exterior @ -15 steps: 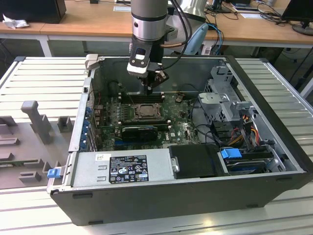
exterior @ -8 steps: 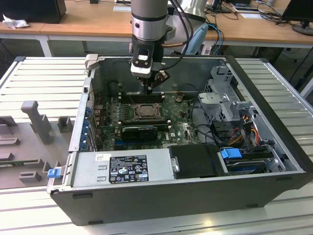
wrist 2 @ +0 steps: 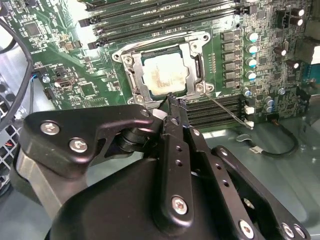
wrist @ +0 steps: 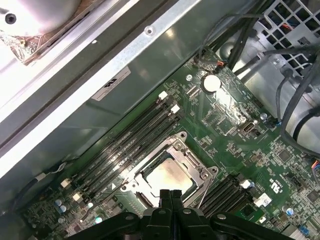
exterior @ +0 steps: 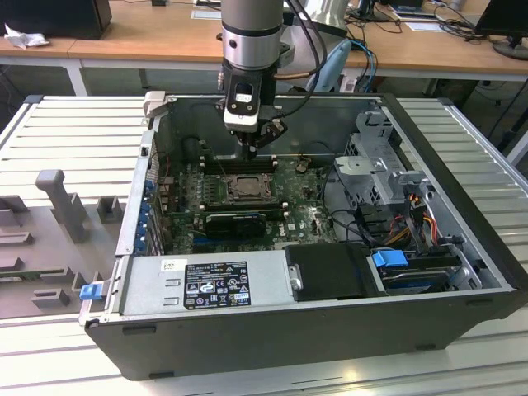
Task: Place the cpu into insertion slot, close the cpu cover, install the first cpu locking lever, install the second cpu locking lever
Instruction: 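Install the first cpu locking lever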
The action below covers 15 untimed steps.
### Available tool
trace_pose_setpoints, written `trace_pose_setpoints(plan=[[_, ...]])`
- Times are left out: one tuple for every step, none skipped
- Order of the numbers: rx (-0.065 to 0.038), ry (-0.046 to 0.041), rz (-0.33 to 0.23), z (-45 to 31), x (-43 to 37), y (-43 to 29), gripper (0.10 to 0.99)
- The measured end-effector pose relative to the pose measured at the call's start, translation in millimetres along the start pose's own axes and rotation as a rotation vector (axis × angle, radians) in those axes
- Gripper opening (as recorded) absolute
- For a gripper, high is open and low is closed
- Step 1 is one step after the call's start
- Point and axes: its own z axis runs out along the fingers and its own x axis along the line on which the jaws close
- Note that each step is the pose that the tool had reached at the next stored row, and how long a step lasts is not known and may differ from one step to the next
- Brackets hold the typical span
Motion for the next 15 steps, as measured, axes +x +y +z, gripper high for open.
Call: trace_pose_setpoints(plan=[[0.0,0.0003,-0.004,0.0,0.0,0.0,0.106],[0.0,0.0005,-0.009,0.0,0.0,0.0,0.106],[0.0,0.0008,-0.015,0.0,0.0,-0.1,0.106],[0.0,0.001,-0.019,0.0,-0.1,-0.1,0.106],[0.0,0.0012,-0.023,0.0,-0.1,-0.1,0.106],[0.0,0.0015,-0.028,0.0,-0.1,-0.1,0.106],[0.0,0.0018,-0.035,0.0,-0.1,-0.1,0.106],[0.0,0.0022,-0.044,0.0,-0.1,-0.1,0.106],[0.0,0.0026,-0.05,0.0,-0.1,-0.1,0.106],[0.0,0.003,-0.058,0.0,-0.1,-0.1,0.106],[0.0,0.0032,-0.063,0.0,-0.1,-0.1,0.106],[0.0,0.0034,-0.068,0.0,-0.1,-0.1,0.106],[0.0,0.0039,-0.077,0.0,-0.1,-0.1,0.106],[0.0,0.0041,-0.082,0.0,-0.1,-0.1,0.106],[0.001,0.0047,-0.093,0.0,-0.1,-0.1,0.106]])
